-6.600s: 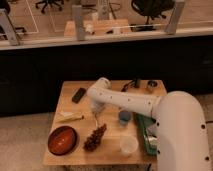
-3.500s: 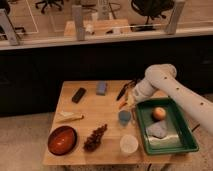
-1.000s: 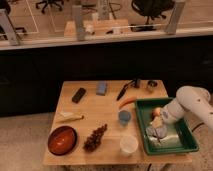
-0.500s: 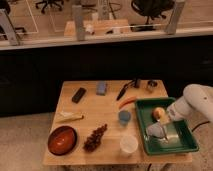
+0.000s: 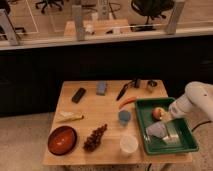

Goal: Place fork in tray

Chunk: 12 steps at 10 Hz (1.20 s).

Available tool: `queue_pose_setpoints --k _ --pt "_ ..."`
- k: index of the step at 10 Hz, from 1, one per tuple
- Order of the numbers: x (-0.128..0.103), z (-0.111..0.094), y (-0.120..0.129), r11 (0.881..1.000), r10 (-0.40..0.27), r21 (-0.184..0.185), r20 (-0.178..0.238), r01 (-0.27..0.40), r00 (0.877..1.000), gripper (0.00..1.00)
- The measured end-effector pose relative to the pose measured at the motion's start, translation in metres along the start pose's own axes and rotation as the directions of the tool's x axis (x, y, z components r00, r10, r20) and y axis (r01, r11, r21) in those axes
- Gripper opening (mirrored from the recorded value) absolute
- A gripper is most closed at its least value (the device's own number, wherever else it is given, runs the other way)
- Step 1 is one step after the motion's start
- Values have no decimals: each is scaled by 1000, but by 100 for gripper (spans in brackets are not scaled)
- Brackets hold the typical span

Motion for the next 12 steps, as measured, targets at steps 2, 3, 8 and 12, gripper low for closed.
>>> queue_pose_setpoints --k 2,3,8,12 --pt "-2 -5 13 1000 12 -11 -2 -12 1000 27" --pt "-4 -13 23 999 21 -26 -9 -21 1000 39" --pt "-10 -28 32 999 14 -52 23 -13 1000 80" --pt "-13 -33 24 998 16 -60 36 -14 999 80"
